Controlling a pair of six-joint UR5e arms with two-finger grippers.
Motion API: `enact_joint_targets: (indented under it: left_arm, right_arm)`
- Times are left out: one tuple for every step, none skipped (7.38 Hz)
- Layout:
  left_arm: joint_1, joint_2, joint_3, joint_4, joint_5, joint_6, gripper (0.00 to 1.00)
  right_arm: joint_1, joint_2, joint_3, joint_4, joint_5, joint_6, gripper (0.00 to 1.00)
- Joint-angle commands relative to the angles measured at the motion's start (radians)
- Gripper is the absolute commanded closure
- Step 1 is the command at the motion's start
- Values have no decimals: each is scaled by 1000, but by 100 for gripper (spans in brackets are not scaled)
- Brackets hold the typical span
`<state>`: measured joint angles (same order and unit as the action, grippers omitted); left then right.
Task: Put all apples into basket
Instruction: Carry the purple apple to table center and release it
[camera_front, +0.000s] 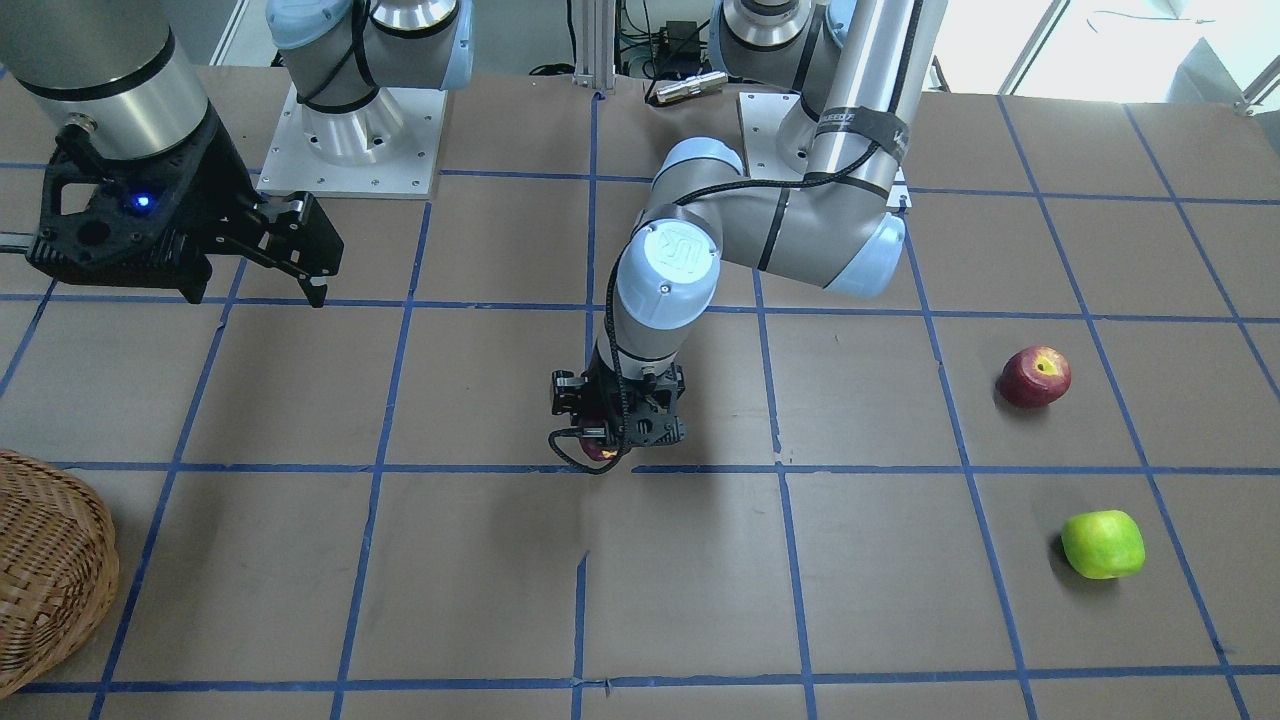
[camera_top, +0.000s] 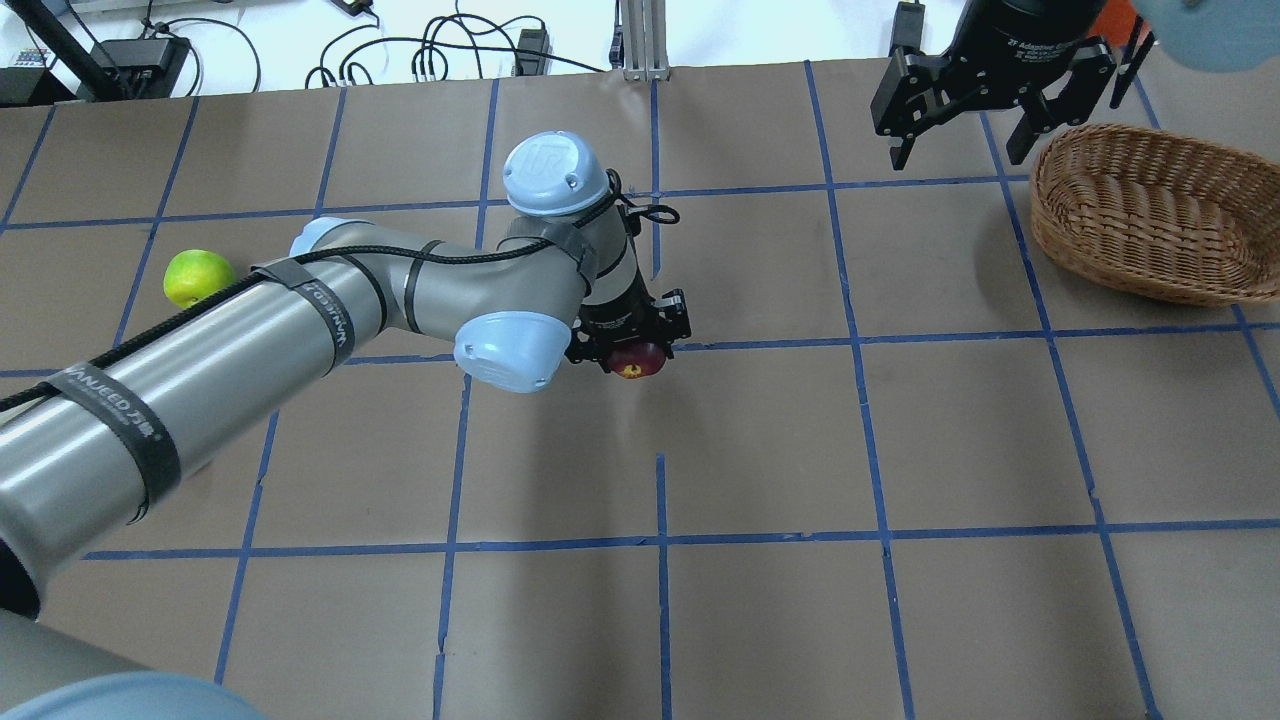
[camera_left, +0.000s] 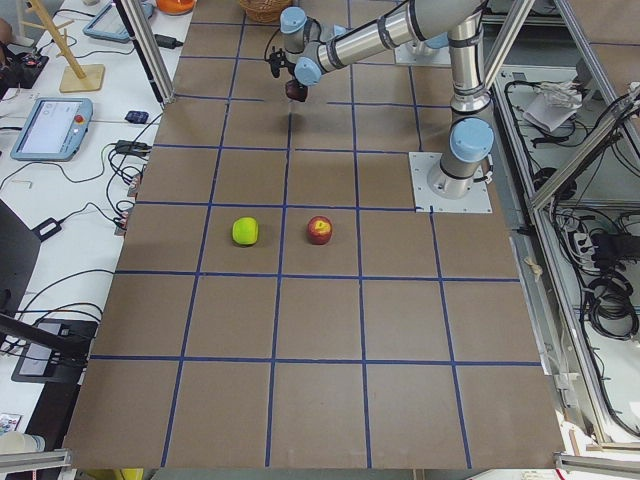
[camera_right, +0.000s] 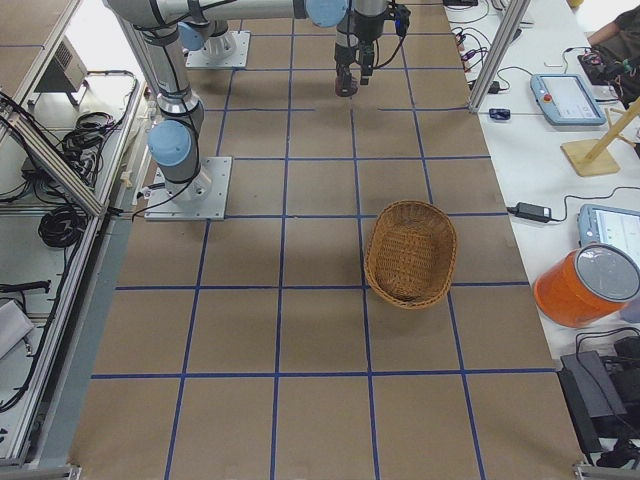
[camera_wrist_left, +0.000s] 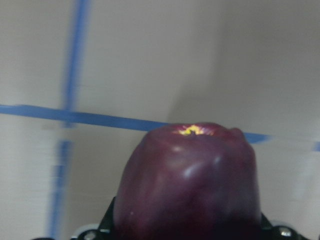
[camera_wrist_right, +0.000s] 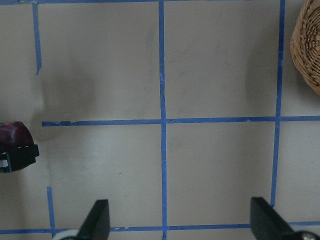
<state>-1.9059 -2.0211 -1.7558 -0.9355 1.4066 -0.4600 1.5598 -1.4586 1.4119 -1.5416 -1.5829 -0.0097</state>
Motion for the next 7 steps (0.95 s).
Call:
enact_joint_targets:
  left_arm:
    - [-19, -59, -1, 59, 3, 12, 4]
    - [-16, -65, -2, 129, 6, 14, 0]
    - [-12, -50, 11, 130, 6, 15, 0]
    - [7, -12, 10, 109, 3, 21, 0]
    - [51, 48, 16, 31, 3, 37, 0]
    - [111, 120, 16, -82, 5, 102, 0]
    - [207, 192, 13, -197, 5, 203, 0]
  right_arm:
    - [-1, 1, 4, 2, -2, -19, 0]
    - [-1, 0, 10, 0, -2, -21, 0]
    - [-4, 0, 10, 0, 0, -21, 0]
    - [-4, 0, 10, 0, 0, -21, 0]
    - [-3, -2, 12, 0, 12, -16, 0]
    - [0, 9, 13, -27, 17, -16, 0]
    - [6, 51, 45, -63, 91, 22, 0]
